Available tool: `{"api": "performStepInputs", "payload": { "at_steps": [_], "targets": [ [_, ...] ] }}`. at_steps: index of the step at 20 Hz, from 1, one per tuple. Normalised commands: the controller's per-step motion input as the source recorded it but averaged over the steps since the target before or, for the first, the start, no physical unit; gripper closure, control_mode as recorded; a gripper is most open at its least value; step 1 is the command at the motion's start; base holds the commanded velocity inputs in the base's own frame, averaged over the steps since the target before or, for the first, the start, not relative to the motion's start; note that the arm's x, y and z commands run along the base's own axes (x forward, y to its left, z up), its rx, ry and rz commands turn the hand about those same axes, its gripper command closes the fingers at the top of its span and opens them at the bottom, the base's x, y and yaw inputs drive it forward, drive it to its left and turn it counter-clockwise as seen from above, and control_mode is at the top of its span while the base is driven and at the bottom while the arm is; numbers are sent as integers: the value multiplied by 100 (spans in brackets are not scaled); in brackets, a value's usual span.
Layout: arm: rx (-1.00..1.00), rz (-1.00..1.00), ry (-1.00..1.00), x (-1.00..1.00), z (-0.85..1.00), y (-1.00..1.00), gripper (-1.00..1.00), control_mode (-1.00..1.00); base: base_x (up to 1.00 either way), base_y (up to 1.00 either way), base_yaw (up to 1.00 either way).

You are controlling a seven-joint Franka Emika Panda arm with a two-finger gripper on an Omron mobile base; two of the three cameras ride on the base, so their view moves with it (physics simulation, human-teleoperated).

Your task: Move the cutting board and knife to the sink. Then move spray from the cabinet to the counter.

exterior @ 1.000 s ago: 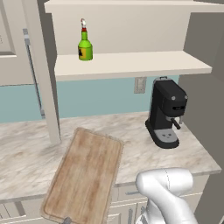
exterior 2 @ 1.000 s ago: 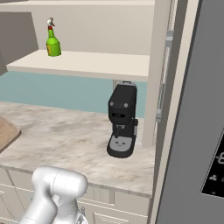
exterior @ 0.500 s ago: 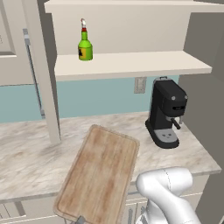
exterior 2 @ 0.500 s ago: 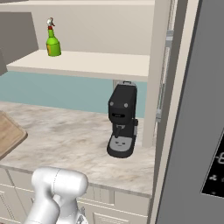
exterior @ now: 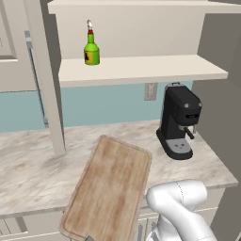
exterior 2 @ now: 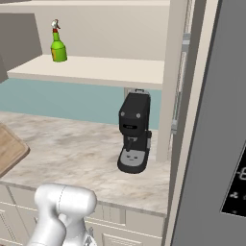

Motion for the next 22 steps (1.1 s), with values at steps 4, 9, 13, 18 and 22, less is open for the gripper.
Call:
{"api": "performStepInputs", "payload": {
  "at_steps": [4, 9, 13, 18, 22],
  "targets": [
    [0, -9, -9, -59, 0, -4, 100, 100, -23, 0, -4],
    [0, 0, 0, 0, 0, 0, 100, 100, -91, -4, -23],
    [0, 0, 0, 0, 0, 0, 100, 100, -83, -11, -28],
    [0, 0, 0, 0, 0, 0, 100, 100, -58, -34, -35],
    [0, 0, 0, 0, 0, 0, 100, 100, -24, -68, -43]
  ]
}}
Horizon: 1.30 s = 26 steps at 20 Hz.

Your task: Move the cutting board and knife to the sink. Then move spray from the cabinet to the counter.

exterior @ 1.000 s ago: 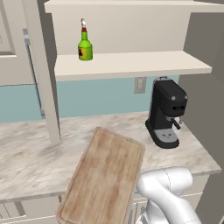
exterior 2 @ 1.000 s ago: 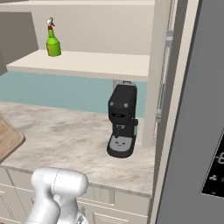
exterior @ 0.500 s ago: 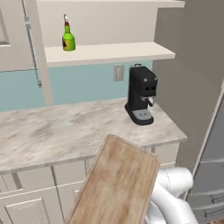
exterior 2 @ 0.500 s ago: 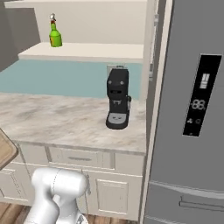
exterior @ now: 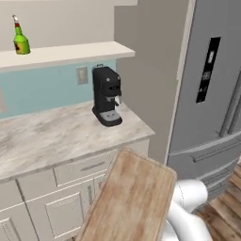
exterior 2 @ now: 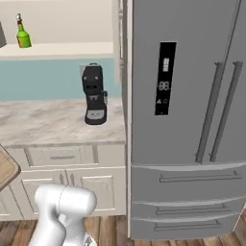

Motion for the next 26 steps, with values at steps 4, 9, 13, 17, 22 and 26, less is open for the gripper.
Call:
{"api": "performStepInputs", "payload": {
  "at_steps": [4, 9, 13, 17, 22, 26],
  "targets": [
    [0, 0, 0, 0, 0, 0, 100, 100, -5, -89, -43],
    [0, 0, 0, 0, 0, 0, 100, 100, 0, -99, -34],
    [0, 0, 0, 0, 0, 0, 100, 100, 0, -100, -24],
    [0, 0, 0, 0, 0, 0, 100, 100, 0, -100, -17],
    [0, 0, 0, 0, 0, 0, 100, 100, 2, -100, -10],
    [0, 0, 0, 0, 0, 0, 100, 100, 23, -100, -1]
  ]
}}
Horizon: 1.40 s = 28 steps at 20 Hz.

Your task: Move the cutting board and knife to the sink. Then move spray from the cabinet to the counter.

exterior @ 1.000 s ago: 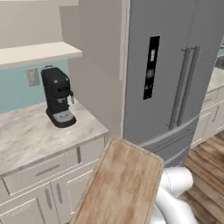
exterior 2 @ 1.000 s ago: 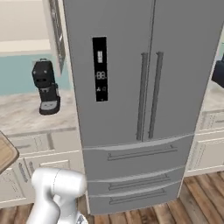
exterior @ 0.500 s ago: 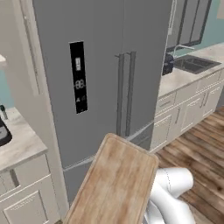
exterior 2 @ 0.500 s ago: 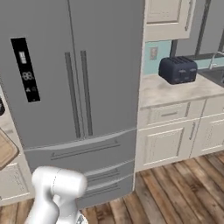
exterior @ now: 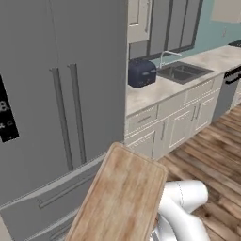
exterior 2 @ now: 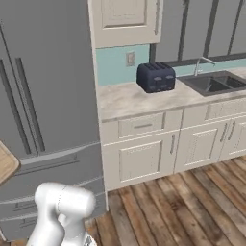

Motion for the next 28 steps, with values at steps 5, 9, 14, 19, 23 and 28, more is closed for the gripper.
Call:
{"api": "performStepInputs", "payload": {
  "at_steps": [5, 9, 14, 19, 23, 28],
  "targets": [
    [0, 0, 0, 0, 0, 0, 100, 100, 42, -100, 0],
    [0, 0, 0, 0, 0, 0, 100, 100, 51, -100, 0],
    [0, 0, 0, 0, 0, 0, 100, 100, 62, -100, 0],
    [0, 0, 0, 0, 0, 0, 100, 100, 72, -100, 3],
    [0, 0, 0, 0, 0, 0, 100, 100, 80, -100, 5],
    [0, 0, 0, 0, 0, 0, 100, 100, 83, -99, 7]
  ]
}}
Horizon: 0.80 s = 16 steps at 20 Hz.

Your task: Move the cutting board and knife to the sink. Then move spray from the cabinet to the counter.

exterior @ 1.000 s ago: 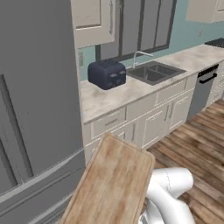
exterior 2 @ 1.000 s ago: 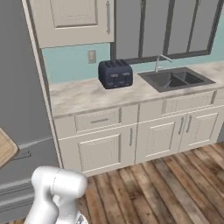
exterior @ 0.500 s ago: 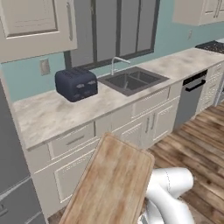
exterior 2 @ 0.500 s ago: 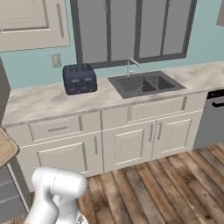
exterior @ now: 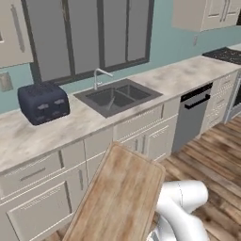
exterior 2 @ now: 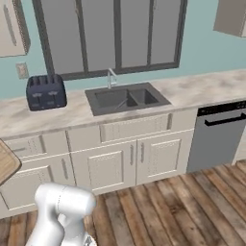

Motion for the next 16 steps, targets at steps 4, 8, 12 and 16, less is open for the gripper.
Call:
{"api": "performStepInputs", "payload": {
  "at_steps": [4, 8, 12, 16],
  "targets": [
    [0, 0, 0, 0, 0, 0, 100, 100, 88, -89, 10],
    [0, 0, 0, 0, 0, 0, 100, 100, 89, -78, 13],
    [0, 0, 0, 0, 0, 0, 100, 100, 91, -71, 17],
    [0, 0, 0, 0, 0, 0, 100, 100, 88, -70, 18]
  ]
}}
